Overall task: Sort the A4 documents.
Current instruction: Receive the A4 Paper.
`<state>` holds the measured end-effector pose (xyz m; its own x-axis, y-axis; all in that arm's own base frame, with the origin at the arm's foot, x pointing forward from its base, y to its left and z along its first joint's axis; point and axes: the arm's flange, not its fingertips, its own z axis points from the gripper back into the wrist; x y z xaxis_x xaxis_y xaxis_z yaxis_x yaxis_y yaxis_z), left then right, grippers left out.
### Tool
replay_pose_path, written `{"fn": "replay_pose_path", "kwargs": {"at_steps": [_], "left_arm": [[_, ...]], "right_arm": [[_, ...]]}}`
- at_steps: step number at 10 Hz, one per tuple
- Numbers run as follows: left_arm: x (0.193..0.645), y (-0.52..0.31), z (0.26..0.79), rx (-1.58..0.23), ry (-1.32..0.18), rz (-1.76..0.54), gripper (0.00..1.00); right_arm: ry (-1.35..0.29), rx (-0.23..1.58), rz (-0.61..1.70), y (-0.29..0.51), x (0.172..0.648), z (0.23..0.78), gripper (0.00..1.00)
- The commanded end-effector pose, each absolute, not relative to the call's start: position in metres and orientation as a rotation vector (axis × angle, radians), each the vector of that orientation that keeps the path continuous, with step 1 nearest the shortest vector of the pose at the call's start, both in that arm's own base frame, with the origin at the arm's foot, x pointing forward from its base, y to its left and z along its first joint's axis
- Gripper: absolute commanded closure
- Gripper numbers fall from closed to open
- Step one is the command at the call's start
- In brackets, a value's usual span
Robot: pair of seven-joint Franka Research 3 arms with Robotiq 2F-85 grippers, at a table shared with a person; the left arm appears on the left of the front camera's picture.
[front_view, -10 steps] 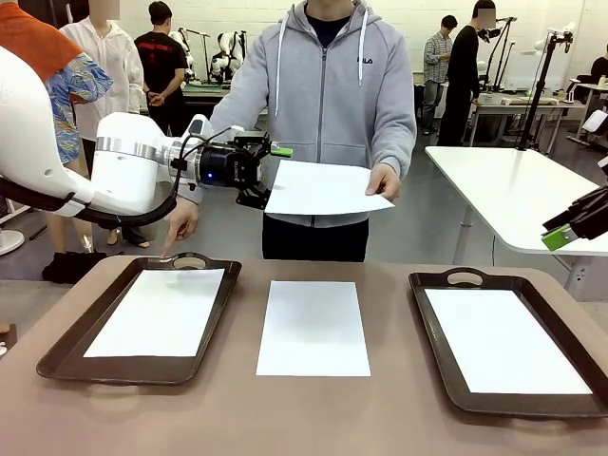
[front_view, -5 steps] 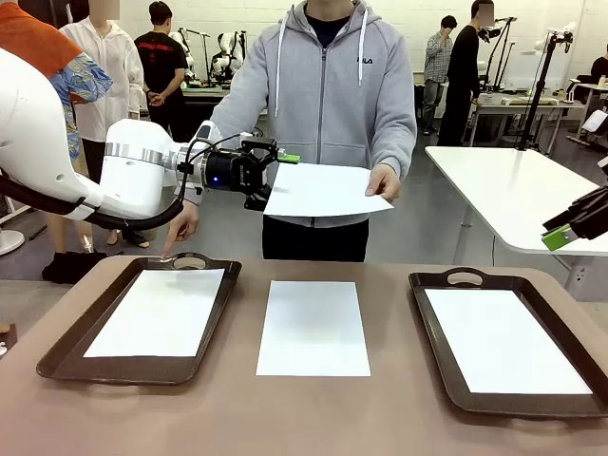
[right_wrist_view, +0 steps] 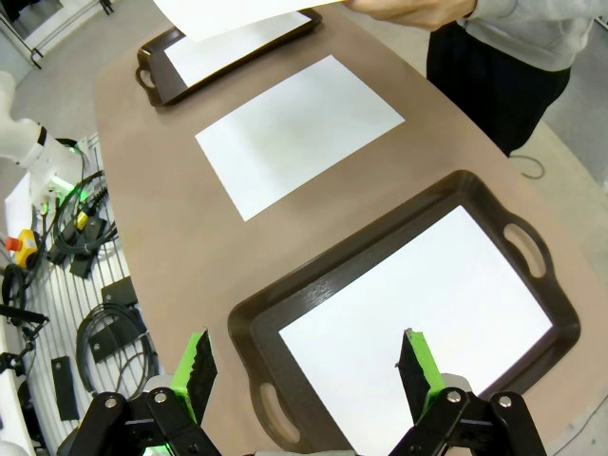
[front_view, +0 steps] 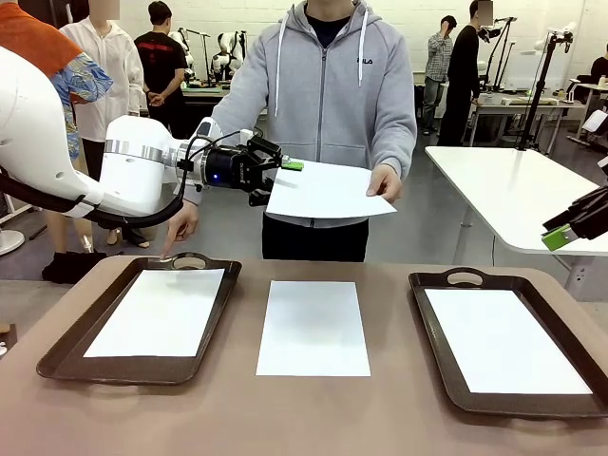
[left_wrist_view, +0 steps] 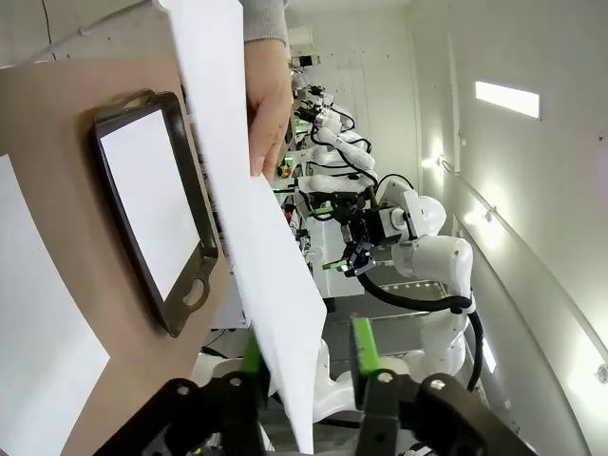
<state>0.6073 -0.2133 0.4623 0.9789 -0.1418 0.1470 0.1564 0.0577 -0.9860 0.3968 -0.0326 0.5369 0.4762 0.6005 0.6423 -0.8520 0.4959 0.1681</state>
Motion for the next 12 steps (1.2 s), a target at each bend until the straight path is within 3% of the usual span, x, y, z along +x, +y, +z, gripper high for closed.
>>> {"fn": "replay_pose_path", "kwargs": {"at_steps": [1, 2, 4, 12], "left_arm": [[0.6121, -0.2146, 0.4655, -1.480, 0.010, -0.226, 0.75], [0.6119, -0.2147, 0.4644, -1.480, 0.010, -0.222, 0.87], [0.6111, -0.2148, 0.4637, -1.480, 0.009, -0.218, 1.00], [0.6074, -0.2122, 0.4639, -1.499, 0.025, -0.214, 1.00]], "right_arm": [[-0.550, 0.515, 0.938, -0.0324, 0.3971, 0.5355, 0.00], [-0.550, 0.515, 0.938, -0.0324, 0.3971, 0.5355, 0.00], [-0.550, 0.515, 0.938, -0.0324, 0.3971, 0.5355, 0.00], [-0.550, 0.515, 0.938, -0.0324, 0.3971, 0.5355, 0.00]]}}
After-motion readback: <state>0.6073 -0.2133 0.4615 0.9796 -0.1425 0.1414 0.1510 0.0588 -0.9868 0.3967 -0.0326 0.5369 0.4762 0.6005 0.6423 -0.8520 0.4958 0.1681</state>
